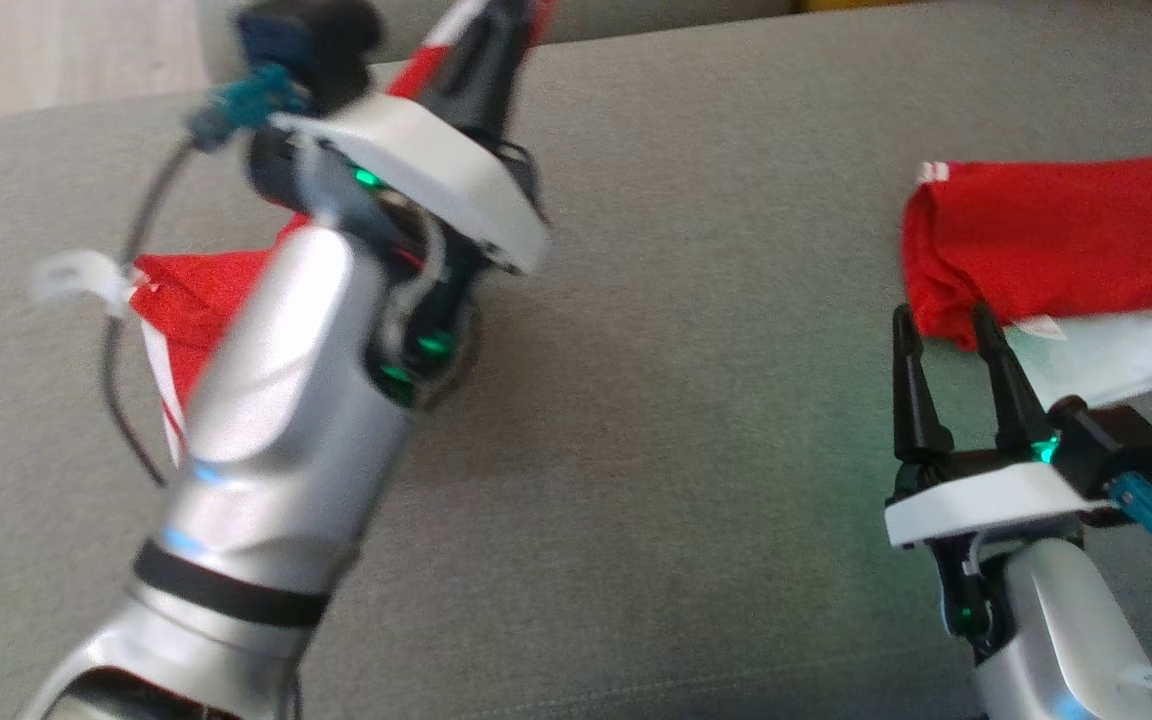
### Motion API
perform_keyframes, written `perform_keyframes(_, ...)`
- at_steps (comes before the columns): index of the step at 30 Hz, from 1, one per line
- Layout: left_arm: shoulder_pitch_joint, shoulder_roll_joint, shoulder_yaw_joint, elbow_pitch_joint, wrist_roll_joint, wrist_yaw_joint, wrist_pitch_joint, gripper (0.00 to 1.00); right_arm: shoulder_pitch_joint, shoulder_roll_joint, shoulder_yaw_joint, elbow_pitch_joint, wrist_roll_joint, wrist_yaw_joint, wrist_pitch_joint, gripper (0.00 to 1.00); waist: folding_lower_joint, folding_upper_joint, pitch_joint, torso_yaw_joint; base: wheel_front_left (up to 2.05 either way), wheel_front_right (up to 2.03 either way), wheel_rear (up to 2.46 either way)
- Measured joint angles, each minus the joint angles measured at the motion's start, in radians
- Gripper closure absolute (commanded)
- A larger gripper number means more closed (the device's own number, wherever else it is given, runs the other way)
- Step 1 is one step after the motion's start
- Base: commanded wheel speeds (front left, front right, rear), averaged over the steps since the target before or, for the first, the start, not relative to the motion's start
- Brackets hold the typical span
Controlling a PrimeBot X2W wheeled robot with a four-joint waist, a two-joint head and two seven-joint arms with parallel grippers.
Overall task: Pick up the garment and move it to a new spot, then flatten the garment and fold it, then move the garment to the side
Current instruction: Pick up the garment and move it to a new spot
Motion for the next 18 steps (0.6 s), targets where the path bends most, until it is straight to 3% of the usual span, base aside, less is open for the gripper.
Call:
perform_keyframes(5, 0.000, -0.001, -0.215, 0.007, -0.143, 0.106, -0.066, 1.00, -0.031, 0.000, 0.027, 0.019, 0.016, 0.000, -0.001, 0.00, 0.0000, 0.0000, 0.023, -0.060, 0.00, 0.00, 0.00)
perform_keyframes(6, 0.000, 0.000, -0.262, 0.011, -0.169, 0.115, -0.066, 0.67, -0.036, 0.000, 0.029, 0.021, 0.019, 0.000, -0.001, 0.00, 0.0000, 0.0000, 0.027, -0.071, 0.00, 0.00, 0.00)
perform_keyframes(7, 0.000, 0.000, -0.309, 0.016, -0.189, 0.119, -0.067, 0.00, -0.040, 0.000, 0.028, 0.020, 0.021, 0.000, -0.001, 0.00, 0.0000, 0.0000, 0.032, -0.081, 0.00, 0.00, 0.00)
perform_keyframes(12, 0.017, -0.002, -0.453, 0.051, -0.255, 0.141, -0.095, 0.00, -0.040, 0.000, 0.014, 0.019, 0.021, 0.000, -0.001, 0.00, 0.0000, 0.0000, 0.046, -0.099, 0.00, 0.00, 0.00)
perform_keyframes(18, 0.035, 0.000, -0.448, 0.104, -0.295, 0.158, -0.171, 0.00, -0.035, 0.000, -0.011, 0.017, 0.004, 0.000, -0.004, 0.00, 0.0000, 0.0000, 0.027, -0.066, 0.00, 0.00, 0.00)
